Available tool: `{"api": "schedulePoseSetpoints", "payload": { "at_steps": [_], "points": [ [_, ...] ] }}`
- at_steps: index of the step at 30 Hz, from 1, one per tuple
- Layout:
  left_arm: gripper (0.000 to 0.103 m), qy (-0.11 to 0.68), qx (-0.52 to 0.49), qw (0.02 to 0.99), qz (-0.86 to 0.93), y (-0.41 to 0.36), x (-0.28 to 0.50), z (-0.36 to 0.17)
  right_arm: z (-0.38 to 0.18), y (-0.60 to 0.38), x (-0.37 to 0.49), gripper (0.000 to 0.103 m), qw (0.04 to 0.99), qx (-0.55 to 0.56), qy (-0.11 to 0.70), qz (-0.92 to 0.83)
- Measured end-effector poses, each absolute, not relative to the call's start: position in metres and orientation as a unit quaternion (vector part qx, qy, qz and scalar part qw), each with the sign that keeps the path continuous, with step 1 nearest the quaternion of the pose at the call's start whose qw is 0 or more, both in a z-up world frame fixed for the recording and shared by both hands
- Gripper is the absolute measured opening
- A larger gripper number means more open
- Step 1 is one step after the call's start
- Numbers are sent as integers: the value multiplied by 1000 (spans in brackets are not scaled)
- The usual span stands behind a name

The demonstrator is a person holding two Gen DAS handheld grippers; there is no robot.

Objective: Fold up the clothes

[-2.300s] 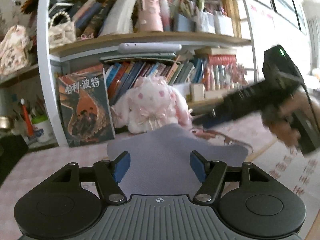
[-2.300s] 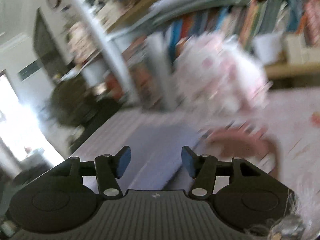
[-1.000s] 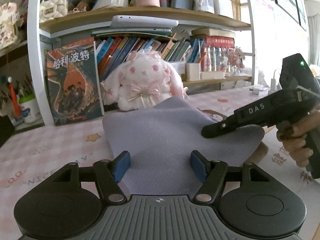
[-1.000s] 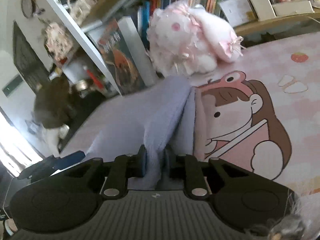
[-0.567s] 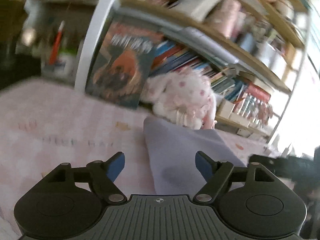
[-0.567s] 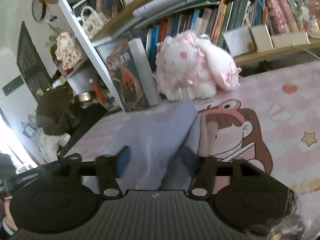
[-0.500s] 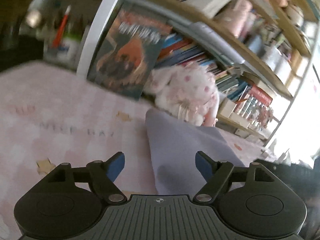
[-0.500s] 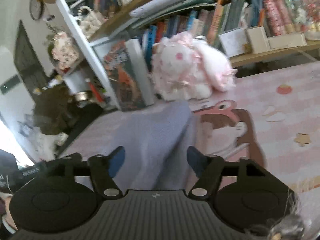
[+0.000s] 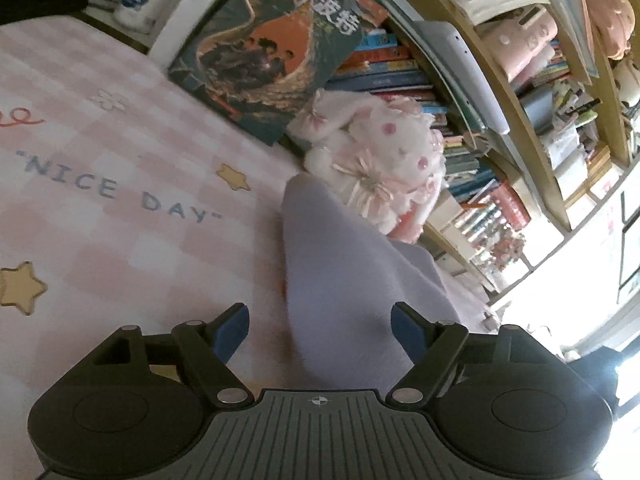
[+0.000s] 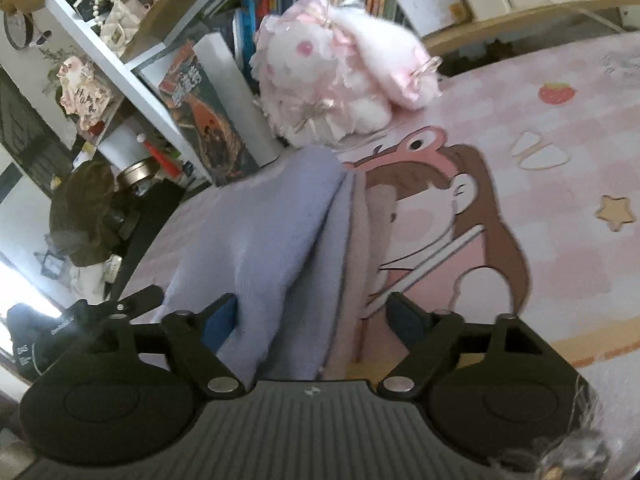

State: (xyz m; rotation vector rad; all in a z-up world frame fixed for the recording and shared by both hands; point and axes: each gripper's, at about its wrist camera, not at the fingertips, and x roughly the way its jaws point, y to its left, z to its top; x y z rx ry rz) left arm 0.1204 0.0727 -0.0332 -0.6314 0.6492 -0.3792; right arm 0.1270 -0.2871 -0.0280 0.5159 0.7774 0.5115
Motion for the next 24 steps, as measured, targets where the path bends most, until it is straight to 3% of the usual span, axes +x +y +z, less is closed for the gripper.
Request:
{"api": "schedulePoseSetpoints", "payload": {
  "at_steps": [2,6,9,14,20,24],
  "points": [
    [75,313,-297,881,-192,65,124,-33,-27,-281,131,66,859,244,375,249],
    [52,304,-270,893,-194,50,121,-32,-24,-269,126,42,876,199,360,252],
    [47,301,-229,902,-208,44,104,-21,-15,-266,106,33,888,166,342,260],
    [48,315,-190,900,-236,42,76,-12,-13,-274,71,33,874,152,354,296],
    [62,336,-222,882,-242,52,82,-21,-24,-283,70,52,852,187,384,301],
    [61,342,-276,863,-250,58,92,-36,-28,-281,74,54,852,197,375,307]
  ]
}}
